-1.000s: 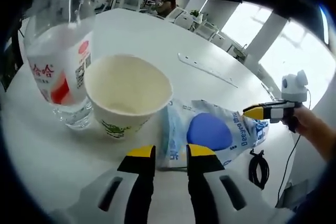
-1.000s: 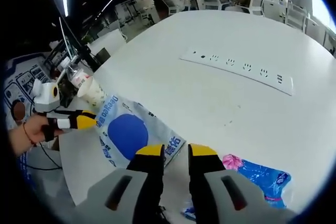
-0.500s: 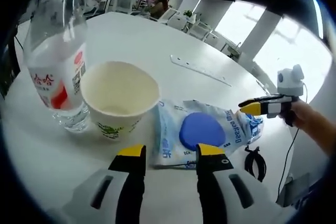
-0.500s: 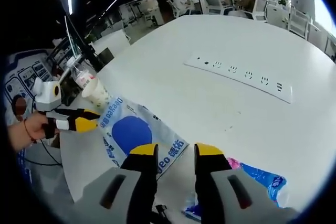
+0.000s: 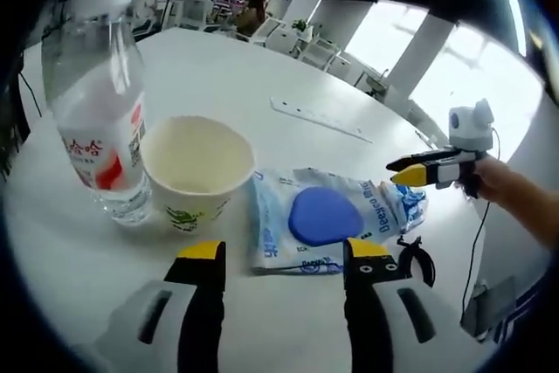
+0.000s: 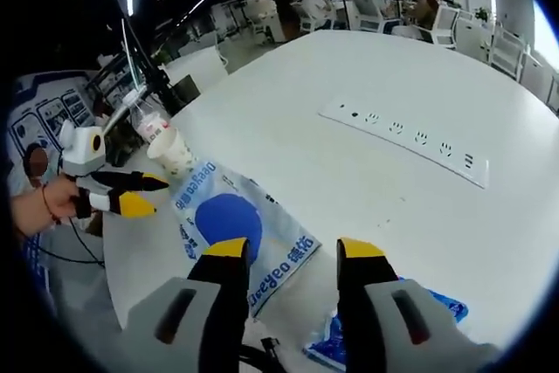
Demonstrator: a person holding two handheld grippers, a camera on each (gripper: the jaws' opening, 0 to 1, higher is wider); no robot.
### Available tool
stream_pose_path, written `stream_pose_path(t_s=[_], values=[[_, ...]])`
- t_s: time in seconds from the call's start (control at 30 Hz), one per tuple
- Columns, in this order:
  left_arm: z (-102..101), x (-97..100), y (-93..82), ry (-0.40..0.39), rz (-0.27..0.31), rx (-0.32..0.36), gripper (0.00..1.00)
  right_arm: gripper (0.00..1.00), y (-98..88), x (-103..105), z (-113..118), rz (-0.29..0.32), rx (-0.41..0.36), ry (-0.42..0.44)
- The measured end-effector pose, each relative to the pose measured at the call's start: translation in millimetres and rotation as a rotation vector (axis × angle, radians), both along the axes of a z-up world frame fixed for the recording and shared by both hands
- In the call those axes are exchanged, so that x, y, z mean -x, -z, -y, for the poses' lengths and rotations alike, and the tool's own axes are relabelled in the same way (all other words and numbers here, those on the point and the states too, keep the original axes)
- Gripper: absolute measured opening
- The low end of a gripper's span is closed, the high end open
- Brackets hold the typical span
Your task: Arrange the tabletop items into an orderly group along one side of the table until the central work area is clear of visible clutter.
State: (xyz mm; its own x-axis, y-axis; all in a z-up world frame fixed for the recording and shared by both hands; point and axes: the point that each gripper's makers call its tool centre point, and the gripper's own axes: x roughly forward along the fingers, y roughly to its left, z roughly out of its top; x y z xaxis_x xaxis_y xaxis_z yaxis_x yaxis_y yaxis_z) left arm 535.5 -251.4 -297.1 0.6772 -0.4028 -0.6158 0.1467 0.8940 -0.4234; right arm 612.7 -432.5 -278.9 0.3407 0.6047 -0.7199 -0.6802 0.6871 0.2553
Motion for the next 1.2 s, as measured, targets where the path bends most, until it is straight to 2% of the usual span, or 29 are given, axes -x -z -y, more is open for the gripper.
stream_pose_path(t_s=[0.7,1.2], values=[[-1,15.2,-19.5,0.052,0.035,0.02,0.68,0.59,-14.4,8,6,0.049,0.007,-0.095],[-14,27.7,-39.1,0.062,0.073,0.017,0.7,0.61,-19.2,15,30,0.067,0.052,-0.131]])
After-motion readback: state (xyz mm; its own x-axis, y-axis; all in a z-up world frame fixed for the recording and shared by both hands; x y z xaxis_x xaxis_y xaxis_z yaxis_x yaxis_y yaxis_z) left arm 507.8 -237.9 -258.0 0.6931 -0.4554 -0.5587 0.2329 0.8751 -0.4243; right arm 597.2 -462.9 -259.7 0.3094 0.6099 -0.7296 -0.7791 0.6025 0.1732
